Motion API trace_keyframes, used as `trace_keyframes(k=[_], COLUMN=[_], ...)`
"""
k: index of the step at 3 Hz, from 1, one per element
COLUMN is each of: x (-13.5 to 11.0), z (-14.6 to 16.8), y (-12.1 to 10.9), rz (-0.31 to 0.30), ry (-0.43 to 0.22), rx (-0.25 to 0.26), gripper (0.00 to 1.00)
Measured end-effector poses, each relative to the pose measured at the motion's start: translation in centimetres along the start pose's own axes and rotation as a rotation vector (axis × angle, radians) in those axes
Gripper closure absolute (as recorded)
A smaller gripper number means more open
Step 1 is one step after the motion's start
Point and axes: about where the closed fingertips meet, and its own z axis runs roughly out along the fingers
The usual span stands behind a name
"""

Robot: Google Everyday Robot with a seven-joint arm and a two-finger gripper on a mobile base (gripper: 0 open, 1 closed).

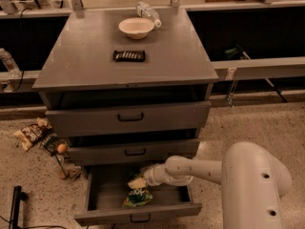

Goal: Place green rice chip bag into bottom drawer

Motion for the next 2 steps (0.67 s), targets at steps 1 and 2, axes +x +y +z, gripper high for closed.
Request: trace_keyframes(k=[1,2], x=[-0.2,-1.1], z=[-1.2,-4.2], y=[1.1,3.3], rz=[-0.009,-0.024], ry=[-0.045,-0.116], rx=[-0.013,-0.031], gripper=[0.05,0.28])
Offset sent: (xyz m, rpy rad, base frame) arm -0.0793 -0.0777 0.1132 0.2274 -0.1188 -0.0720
